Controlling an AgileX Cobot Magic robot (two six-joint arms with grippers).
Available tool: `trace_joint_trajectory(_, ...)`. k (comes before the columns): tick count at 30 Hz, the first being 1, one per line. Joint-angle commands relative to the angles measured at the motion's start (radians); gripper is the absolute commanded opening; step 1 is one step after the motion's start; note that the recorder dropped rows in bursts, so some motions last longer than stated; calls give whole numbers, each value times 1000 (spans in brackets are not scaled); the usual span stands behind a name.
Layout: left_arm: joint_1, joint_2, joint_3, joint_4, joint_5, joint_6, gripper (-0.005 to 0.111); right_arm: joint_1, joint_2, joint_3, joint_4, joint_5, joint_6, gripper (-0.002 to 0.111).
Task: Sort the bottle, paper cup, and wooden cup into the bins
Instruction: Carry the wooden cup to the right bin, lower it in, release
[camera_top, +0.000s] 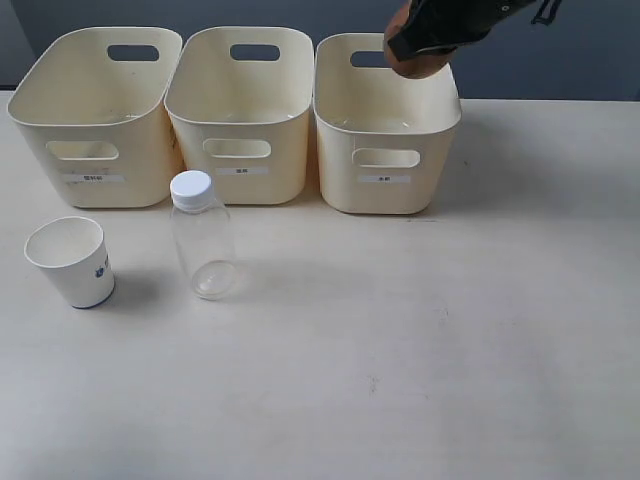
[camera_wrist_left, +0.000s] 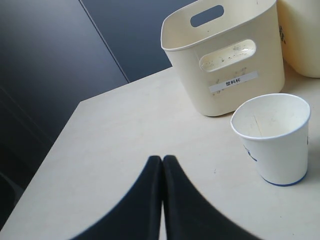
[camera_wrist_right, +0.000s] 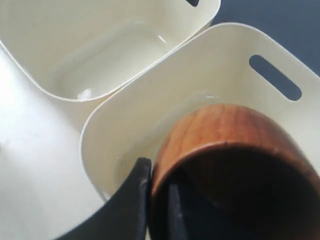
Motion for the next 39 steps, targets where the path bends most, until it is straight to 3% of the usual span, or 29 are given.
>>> trace_joint_trajectory(1, -5, -3, 4, -1, 3, -3, 0, -46, 82, -75, 137, -3, -97, -1)
trace_joint_trajectory(6, -5, -3, 4, -1, 3, -3, 0, -46, 229, -273, 83, 104, -59, -1)
trace_joint_trajectory(9, -5, -3, 4, -1, 3, -3, 0, -44, 321, -423, -47, 209, 40, -1)
trace_joint_trajectory(22, -5, -3, 4, -1, 3, -3, 0, -44, 554, -728, -111, 450, 114, -1)
trace_joint_trajectory(39, -5, -3, 4, -1, 3, -3, 0, -21, 658, -738, -126, 450, 114, -1)
